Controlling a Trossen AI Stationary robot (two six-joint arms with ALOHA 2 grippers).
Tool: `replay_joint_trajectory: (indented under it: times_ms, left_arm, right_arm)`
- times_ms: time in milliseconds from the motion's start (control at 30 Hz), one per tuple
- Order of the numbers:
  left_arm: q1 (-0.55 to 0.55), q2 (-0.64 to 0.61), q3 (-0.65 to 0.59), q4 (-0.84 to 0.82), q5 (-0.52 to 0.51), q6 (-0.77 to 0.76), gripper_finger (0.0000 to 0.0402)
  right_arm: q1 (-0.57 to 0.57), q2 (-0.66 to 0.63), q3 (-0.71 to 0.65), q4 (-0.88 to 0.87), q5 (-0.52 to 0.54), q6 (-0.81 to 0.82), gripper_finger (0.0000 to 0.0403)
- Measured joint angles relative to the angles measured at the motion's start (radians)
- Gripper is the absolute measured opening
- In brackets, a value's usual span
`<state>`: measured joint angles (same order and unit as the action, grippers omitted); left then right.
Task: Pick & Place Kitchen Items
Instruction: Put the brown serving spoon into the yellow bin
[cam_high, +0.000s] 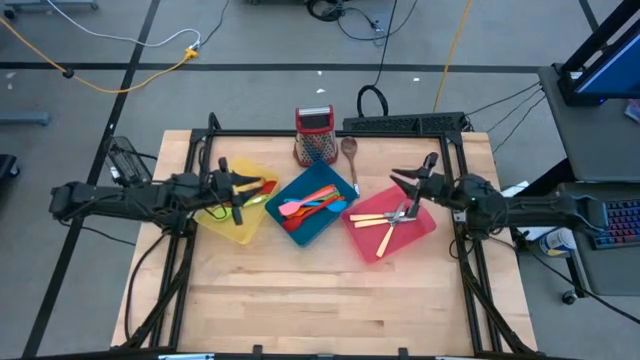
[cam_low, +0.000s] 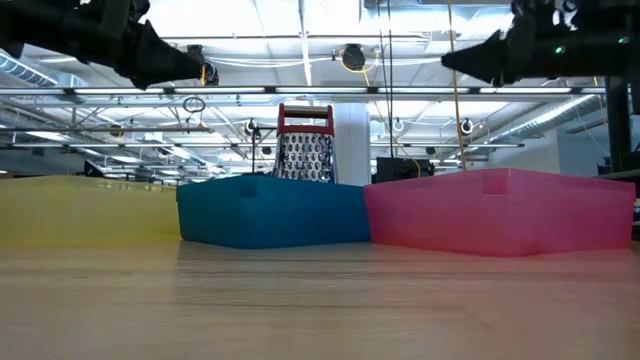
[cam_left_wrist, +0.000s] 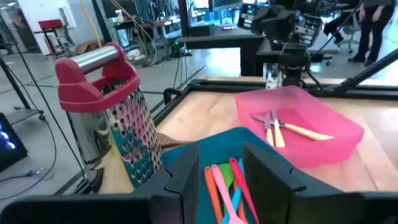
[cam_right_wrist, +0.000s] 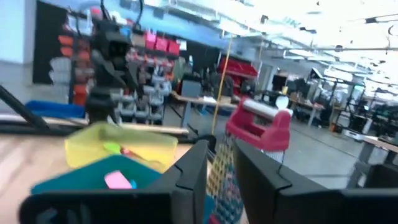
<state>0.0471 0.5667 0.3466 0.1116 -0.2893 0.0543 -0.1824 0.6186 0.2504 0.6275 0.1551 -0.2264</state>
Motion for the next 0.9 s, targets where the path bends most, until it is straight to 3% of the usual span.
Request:
replay_joint_trajectory:
  times_ms: [167, 333, 467, 600, 800, 900]
  left_arm:
    - [0.0, 0.035, 0.0, 0.013, 0.0, 0.0, 0.0124]
    - [-0.001, 0.072, 0.0, 0.077, 0.0, 0.001, 0.0124]
    - [-0.001, 0.099, 0.0, 0.168, 0.0, 0.011, 0.0124]
    - [-0.001, 0.128, 0.0, 0.27, 0.0, 0.079, 0.0124]
    - [-0.001, 0.164, 0.0, 0.334, 0.0, 0.103, 0.0124]
    - [-0.001, 0.176, 0.0, 0.333, 0.0, 0.101, 0.0124]
  right_arm:
    - [-0.054, 0.148, 0.0, 0.099, -0.001, 0.012, 0.0122]
    - [-0.112, 0.287, 0.0, 0.313, 0.001, 0.068, 0.0173]
    - [-0.152, 0.388, 0.037, 0.456, 0.03, 0.109, 0.0186]
    - [-0.166, 0.489, 0.169, 0.333, 0.029, 0.11, 0.0181]
    - [-0.188, 0.667, 0.457, -0.135, 0.12, 0.129, 0.0177]
    - [-0.219, 0.753, 0.535, -0.241, 0.163, 0.201, 0.0182]
